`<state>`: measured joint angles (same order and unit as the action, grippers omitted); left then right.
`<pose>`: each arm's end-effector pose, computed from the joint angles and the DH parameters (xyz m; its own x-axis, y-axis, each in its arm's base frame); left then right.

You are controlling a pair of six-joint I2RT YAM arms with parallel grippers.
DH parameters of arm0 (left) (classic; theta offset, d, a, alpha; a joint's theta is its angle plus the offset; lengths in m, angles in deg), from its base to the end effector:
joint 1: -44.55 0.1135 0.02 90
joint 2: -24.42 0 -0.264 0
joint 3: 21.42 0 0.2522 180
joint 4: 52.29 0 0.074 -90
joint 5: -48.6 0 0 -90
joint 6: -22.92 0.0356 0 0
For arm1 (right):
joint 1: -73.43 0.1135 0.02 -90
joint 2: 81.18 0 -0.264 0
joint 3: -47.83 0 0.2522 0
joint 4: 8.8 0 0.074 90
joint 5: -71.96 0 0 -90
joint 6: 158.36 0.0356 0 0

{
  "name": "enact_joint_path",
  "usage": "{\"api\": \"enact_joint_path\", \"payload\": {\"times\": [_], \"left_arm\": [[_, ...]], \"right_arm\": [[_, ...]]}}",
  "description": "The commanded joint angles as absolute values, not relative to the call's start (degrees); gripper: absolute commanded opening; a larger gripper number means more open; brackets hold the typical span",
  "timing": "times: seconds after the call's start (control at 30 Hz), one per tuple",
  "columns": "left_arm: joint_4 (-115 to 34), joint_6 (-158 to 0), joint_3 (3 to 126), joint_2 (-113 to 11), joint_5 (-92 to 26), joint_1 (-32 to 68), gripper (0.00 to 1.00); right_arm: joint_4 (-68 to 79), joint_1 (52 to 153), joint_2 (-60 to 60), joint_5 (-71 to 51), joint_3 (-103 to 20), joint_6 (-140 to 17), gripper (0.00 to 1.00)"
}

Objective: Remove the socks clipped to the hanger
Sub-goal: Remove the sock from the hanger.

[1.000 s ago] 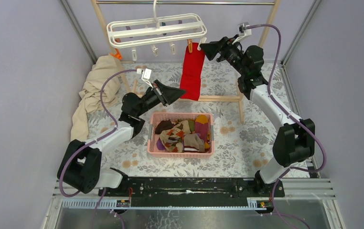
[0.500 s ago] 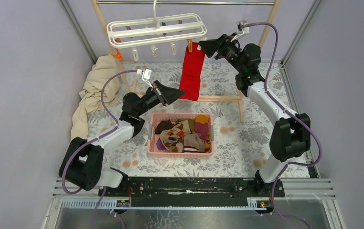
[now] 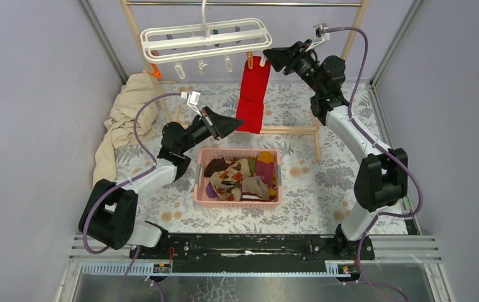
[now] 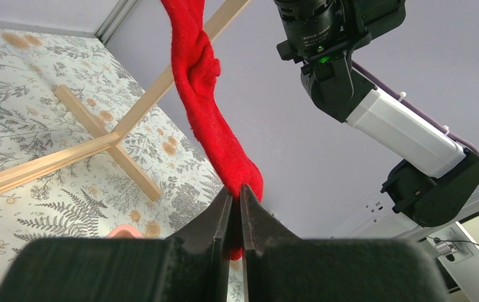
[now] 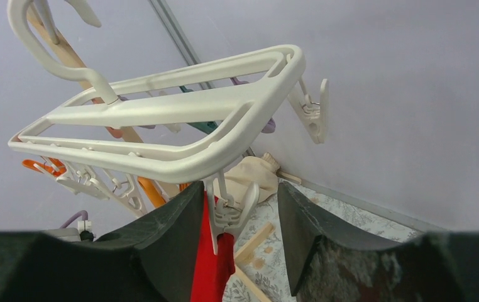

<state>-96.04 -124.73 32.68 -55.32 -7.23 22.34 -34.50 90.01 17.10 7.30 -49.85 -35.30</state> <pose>0.2690 -0.1314 0.2963 -0.5277 -0.5395 -0.6561 0.6749 0.2026 -0.7095 0.3851 0.1306 0.4171 -0.0026 0.5136 -0.8580 -0.7493 0.5672 0.3418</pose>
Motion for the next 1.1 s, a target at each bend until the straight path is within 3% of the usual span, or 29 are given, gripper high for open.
{"api": "enact_joint_path", "payload": {"times": [0.0,0.23,0.43,0.63,0.7,0.8,0.83,1.07], "left_arm": [[-100.5,-125.2,32.3,-55.7,-6.2,23.0,0.13],[-100.8,-125.3,32.3,-55.9,-6.1,23.0,0.13],[-100.8,-125.4,32.3,-55.8,-6.1,22.9,0.13],[-100.7,-125.5,32.2,-55.3,-6.1,23.0,0.13],[-100.6,-125.8,32.2,-55.0,-5.8,23.0,0.13],[-99.7,-126.1,32.1,-53.9,-5.6,23.0,0.13],[-99.2,-126.1,31.8,-53.1,-5.6,23.0,0.13],[-94.2,-125.9,29.4,-47.2,-6.2,22.9,0.17]], "right_arm": [[-38.9,89.6,17.7,9.2,-53.4,-34.1,0.52],[-39.2,89.6,18.2,9.8,-53.9,-33.4,0.44],[-39.4,89.5,18.2,9.9,-54.2,-33.0,0.23],[-39.2,89.5,18.4,10.2,-54.7,-32.8,0.17],[-39.1,89.5,18.3,10.3,-54.6,-32.7,0.27],[-38.7,89.5,18.2,10.6,-54.4,-32.3,0.60],[-38.6,89.5,17.9,10.5,-54.1,-32.1,0.67],[-35.3,89.5,12.5,9.4,-46.9,-33.2,0.75]]}}
